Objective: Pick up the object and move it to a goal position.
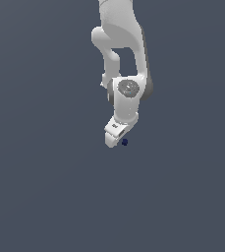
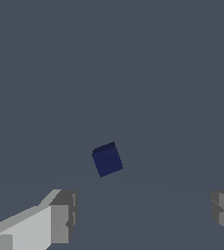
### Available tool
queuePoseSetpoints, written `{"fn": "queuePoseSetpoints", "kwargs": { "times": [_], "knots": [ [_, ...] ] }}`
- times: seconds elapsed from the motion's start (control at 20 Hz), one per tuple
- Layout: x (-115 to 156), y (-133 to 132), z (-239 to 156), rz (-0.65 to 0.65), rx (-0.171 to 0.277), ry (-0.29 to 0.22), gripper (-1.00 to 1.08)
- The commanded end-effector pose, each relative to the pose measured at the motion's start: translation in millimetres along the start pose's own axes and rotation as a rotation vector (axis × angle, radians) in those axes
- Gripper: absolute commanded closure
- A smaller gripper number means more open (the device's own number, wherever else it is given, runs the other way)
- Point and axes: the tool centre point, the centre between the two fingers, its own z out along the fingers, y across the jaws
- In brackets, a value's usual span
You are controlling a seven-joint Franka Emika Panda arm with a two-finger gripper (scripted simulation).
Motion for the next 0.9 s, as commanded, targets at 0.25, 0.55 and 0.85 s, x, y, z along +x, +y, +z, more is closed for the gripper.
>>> {"fn": "queuePoseSetpoints", "kwargs": {
  "times": [0.25,0.55,0.85],
  "knots": [
    [5,-15,15,-0.222,-0.008,0.012,-0.92],
    [8,-22,21,-0.322,-0.011,0.019,-0.92],
    [8,-25,23,-0.356,-0.012,0.022,-0.92]
  ]
}}
